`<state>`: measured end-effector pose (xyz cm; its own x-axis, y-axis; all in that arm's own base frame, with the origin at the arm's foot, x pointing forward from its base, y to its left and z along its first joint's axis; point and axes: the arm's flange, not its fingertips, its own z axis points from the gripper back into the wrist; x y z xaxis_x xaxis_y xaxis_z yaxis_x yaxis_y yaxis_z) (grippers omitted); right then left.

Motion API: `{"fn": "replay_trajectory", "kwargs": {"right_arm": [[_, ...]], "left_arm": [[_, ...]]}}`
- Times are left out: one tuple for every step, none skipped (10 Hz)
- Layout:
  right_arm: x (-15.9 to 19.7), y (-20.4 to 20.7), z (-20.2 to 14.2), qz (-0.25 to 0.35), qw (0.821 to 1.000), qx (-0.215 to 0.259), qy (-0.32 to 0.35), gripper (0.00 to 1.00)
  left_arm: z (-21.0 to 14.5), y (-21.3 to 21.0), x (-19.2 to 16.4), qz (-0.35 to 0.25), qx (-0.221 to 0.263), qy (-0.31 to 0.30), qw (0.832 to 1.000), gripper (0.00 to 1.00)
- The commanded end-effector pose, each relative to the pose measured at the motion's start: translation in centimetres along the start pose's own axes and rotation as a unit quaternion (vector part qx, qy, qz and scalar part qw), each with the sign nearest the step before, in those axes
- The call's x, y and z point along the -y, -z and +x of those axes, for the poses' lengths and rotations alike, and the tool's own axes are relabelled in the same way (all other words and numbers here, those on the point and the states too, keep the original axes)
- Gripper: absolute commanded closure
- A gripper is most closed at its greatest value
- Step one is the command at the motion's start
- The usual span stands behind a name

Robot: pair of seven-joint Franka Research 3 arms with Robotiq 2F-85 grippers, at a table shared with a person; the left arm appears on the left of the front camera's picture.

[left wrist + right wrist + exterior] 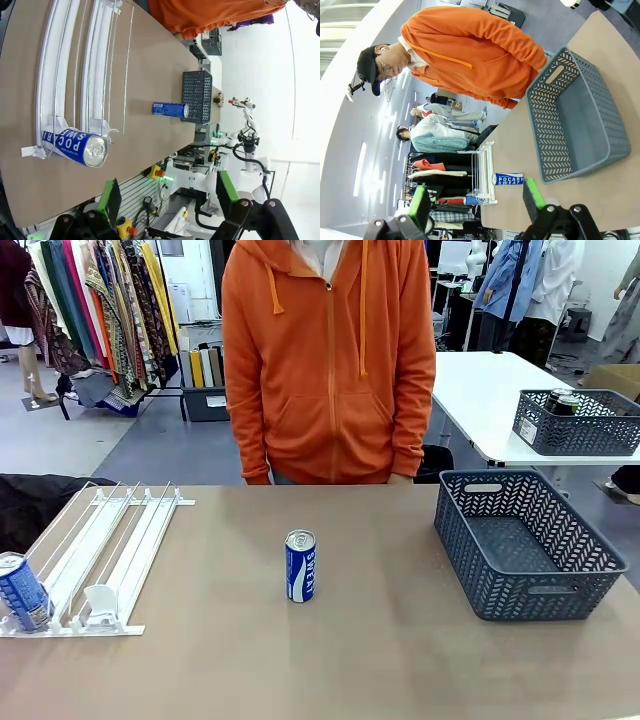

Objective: Retrieve and store the cans from the dispenser.
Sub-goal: Pick up one can from the Automatic Can Dispenser and place it in the middle of the table.

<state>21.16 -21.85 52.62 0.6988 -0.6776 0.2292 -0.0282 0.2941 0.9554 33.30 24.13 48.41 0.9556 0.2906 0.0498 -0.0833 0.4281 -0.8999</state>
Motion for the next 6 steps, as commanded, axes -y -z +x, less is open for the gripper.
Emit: {"fn": "replay_trajectory", "kwargs": {"right_arm": [[-0.2,0.1,0.1,0.017,1.000,0.005,-0.010,0.00],[-0.2,0.1,0.1,0.017,1.000,0.005,-0.010,0.00],[-0.2,0.1,0.1,0.017,1.000,0.005,-0.010,0.00],[-0.2,0.1,0.1,0.017,1.000,0.005,-0.010,0.00],[-0.2,0.1,0.1,0.017,1.000,0.005,-0.010,0.00],[-0.2,0.1,0.1,0.017,1.000,0.005,-0.010,0.00]], "left_arm": [[-0.3,-0.2,0.1,-0.002,-0.003,0.005,1.000,0.00],[0.0,0.0,0.0,0.000,0.000,0.000,1.000,0.00],[-0.2,2.7,0.8,0.136,0.008,-0.003,0.991,0.00],[-0.5,5.4,0.9,0.235,0.002,-0.007,0.972,0.00],[-0.8,8.2,0.9,0.298,0.007,-0.011,0.955,0.00],[-1.0,11.2,1.0,0.336,0.010,-0.008,0.942,0.00]]}}
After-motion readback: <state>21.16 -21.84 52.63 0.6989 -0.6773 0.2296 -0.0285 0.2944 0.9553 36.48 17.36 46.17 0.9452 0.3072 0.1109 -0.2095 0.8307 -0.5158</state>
